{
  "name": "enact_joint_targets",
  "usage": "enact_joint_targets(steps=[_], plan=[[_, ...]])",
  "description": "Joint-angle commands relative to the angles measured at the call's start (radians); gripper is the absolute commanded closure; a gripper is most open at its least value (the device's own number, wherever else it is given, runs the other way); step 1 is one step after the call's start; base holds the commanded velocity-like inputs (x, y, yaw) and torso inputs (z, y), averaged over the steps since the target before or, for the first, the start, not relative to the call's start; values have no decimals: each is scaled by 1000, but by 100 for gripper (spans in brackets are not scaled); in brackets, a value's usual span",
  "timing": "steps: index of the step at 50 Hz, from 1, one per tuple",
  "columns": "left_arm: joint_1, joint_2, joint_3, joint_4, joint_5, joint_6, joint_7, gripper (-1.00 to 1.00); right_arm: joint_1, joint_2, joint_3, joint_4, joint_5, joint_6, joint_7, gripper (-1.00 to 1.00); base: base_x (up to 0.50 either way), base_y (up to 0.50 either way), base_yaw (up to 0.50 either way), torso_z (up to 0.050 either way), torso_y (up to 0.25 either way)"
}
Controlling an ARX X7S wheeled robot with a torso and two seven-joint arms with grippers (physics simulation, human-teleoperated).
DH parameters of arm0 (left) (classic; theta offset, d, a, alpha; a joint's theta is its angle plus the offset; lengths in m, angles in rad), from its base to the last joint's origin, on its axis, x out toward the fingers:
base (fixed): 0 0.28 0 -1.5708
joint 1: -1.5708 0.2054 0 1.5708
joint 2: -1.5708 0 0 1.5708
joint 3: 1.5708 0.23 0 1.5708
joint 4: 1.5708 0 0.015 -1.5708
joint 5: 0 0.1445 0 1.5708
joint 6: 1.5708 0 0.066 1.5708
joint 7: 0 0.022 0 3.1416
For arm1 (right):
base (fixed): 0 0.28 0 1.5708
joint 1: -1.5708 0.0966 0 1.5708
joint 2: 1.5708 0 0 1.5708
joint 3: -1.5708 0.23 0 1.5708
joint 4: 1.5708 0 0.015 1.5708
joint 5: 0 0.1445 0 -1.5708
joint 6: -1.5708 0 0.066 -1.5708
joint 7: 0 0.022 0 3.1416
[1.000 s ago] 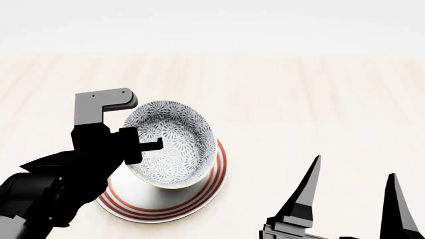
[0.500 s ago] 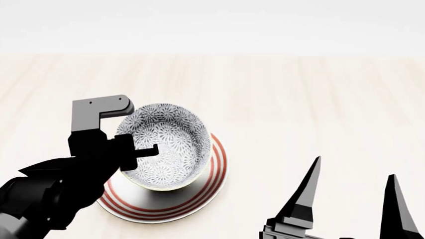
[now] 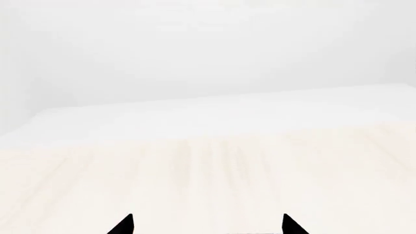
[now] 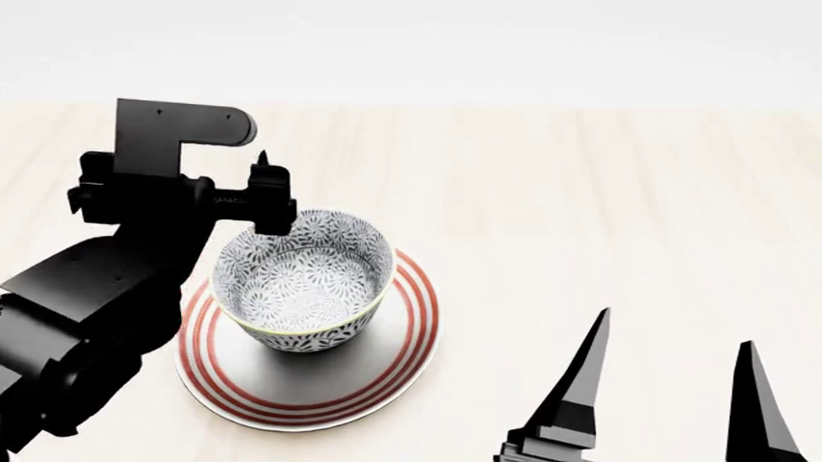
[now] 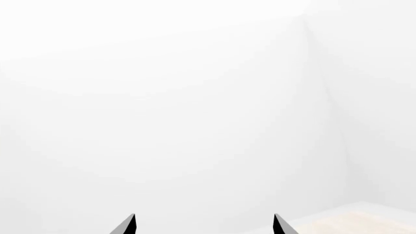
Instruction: Put the bowl on the plate.
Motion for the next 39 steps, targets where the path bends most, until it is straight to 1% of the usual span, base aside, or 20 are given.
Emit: enact_joint_targets(steps=[1,6,7,8,11,12,15,17,20,21,26,27,30,31,32,33,34,35,36,39], plan=[[-2,-192,12,384,28,41,-161,-100,-6,-14,8,-4,-21,0,-19,-100,0,0,0,0,0],[18,-315,30,544,124,79,-289,-100,-4,-10,6,-8,-18,2,-18,-100,0,0,0,0,0],[35,-368,39,596,179,94,-355,-100,-3,-10,6,-6,-18,3,-17,-100,0,0,0,0,0],[46,-393,38,620,194,100,-390,-100,-4,-10,6,-7,-19,2,-16,-100,0,0,0,0,0],[88,-469,42,694,228,120,-450,-100,-6,-11,1,-8,-25,1,-14,-100,0,0,0,0,0],[119,-518,45,736,250,125,-503,-100,-6,-10,-1,-10,-28,4,-13,-100,0,0,0,0,0],[180,-584,39,782,266,160,-566,-100,-5,-11,-6,-8,-32,4,-12,-100,0,0,0,0,0],[242,-645,31,802,284,188,-650,-100,-4,-9,-7,-13,-35,7,-10,-100,0,0,0,0,0],[314,-706,5,817,279,248,-735,-100,-2,-8,-9,-14,-38,11,-7,-100,0,0,0,0,0],[354,-749,-6,850,288,286,-789,-100,0,-9,-10,-12,-40,12,-5,-100,0,0,0,0,0],[440,-823,-16,938,385,372,-930,-100,-1,-9,-18,-12,-49,13,-3,-100,0,0,0,0,0],[475,-845,-19,972,418,393,-1000,-100,-2,-9,-19,-10,-49,12,-4,-100,0,0,0,0,0],[537,-859,-14,1001,494,450,-1073,-100,-3,-9,-21,-4,-49,8,-4,-100,0,0,0,0,0],[572,-860,-2,1042,643,416,-1156,-100,-3,-9,-20,2,-51,2,-4,-100,0,0,0,0,0],[631,-845,-55,1060,725,381,-1165,-100,-3,-9,-20,6,-52,0,-4,-100,0,0,0,0,0],[720,-820,-158,1076,799,347,-1166,-100,-3,-9,-20,10,-55,-6,-4,-100,0,0,0,0,0],[813,-791,-243,1089,889,361,-1166,-100,-3,-11,-19,23,-62,-18,-5,-100,0,0,0,0,0],[846,-780,-279,1097,906,374,-1163,-100,-2,-11,-19,29,-65,-24,-5,-100,0,0,0,0,0],[890,-756,-310,1118,962,391,-1164,-100,-3,-12,-18,42,-72,-39,-6,-100,0,0,0,0,0],[920,-733,-321,1173,1076,324,-1153,-100,0,-12,-14,56,-79,-53,-4,-100,0,0,0,0,0]])
